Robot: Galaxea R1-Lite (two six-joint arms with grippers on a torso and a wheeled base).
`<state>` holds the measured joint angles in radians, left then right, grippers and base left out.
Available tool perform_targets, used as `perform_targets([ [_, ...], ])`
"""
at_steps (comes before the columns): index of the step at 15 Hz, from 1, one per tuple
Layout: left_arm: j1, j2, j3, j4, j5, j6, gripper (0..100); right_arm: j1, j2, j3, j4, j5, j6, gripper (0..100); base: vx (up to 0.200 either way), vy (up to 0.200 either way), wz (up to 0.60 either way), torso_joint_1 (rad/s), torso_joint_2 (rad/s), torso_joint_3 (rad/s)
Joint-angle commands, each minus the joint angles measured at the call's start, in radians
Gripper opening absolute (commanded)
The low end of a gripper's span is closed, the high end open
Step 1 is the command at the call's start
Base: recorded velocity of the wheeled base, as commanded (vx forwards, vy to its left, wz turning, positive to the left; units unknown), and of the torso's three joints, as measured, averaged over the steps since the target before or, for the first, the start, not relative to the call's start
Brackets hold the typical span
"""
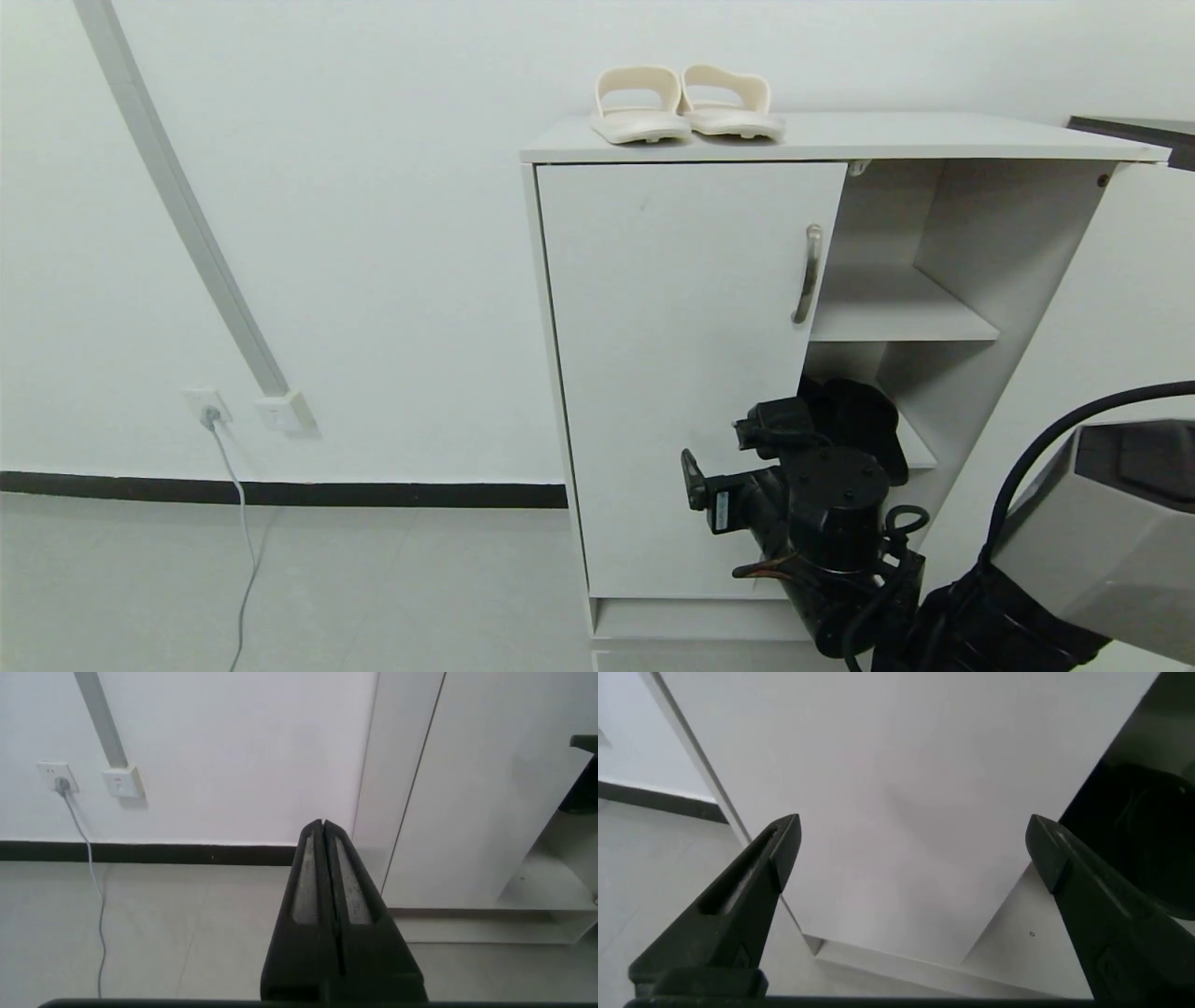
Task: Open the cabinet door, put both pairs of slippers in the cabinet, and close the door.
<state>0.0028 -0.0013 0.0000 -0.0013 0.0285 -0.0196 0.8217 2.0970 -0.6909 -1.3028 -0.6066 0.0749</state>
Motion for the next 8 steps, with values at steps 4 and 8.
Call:
perform_targets([
  [4,0.000,0.001,0.000,0.000,-0.001,0.004,0,0.007,0.008,-0.003,0.000,0.002,0.000,100,0.000,0.000,0.00,0.001,-0.10,-0.156],
  [8,0.000,0.001,0.000,0.000,-0.001,0.004,0,0.004,0.011,0.005,-0.001,0.008,0.000,100,0.000,0.000,0.00,0.034,-0.46,-0.356],
])
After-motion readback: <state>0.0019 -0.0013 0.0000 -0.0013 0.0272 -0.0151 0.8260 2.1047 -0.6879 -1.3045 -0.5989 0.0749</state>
